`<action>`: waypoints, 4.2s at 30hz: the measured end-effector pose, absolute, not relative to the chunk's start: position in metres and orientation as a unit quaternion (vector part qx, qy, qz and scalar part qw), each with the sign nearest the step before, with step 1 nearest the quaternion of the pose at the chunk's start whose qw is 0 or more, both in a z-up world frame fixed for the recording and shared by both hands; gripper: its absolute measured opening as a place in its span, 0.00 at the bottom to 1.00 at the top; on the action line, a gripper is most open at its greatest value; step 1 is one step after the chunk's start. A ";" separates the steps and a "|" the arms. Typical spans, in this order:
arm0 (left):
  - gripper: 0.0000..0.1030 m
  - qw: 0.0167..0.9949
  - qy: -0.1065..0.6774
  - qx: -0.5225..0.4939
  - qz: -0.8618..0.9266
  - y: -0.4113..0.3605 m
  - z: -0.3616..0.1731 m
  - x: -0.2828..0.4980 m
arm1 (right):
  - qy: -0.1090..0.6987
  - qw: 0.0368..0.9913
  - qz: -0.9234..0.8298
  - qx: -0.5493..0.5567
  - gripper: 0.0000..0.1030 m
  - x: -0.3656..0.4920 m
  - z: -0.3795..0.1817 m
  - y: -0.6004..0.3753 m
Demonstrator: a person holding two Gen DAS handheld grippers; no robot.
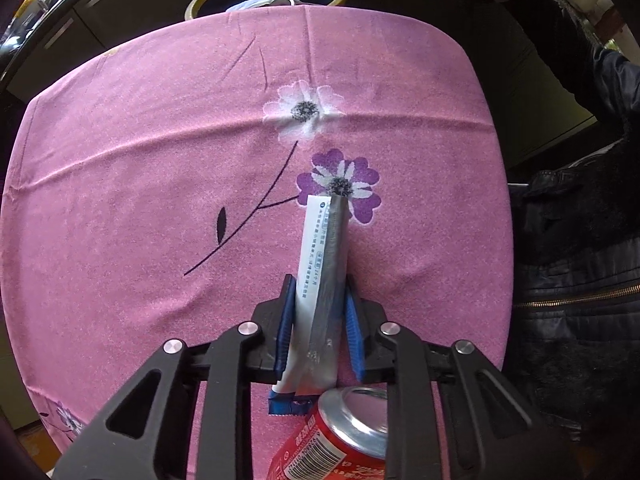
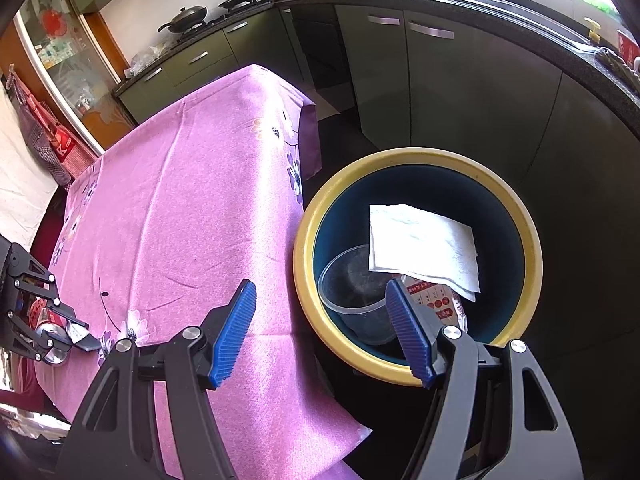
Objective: Collect trash
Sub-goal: 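Grasp the white toothpaste tube with the left gripper, then carry the toothpaste tube over the bin and open the left gripper, then grasp the red Coca-Cola can with the right gripper, then carry the Coca-Cola can over the bin and open the right gripper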
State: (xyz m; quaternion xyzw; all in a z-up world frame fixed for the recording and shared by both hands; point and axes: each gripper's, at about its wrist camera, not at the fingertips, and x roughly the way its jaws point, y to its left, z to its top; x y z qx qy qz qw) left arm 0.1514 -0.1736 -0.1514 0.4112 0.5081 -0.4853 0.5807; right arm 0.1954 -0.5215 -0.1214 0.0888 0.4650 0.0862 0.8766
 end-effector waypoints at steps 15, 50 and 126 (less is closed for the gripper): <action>0.19 0.658 0.463 0.359 -0.473 -0.208 -0.102 0.189 | 0.442 0.888 0.066 0.109 0.65 0.172 -0.110 -0.549; 0.74 0.752 0.380 0.293 -0.452 -0.408 -0.071 0.232 | 0.431 0.886 0.003 0.168 0.71 0.101 -0.129 -0.637; 0.93 0.925 0.375 -0.047 0.029 0.088 -0.061 0.045 | 0.467 0.756 0.428 -0.164 0.69 0.182 -0.094 -0.213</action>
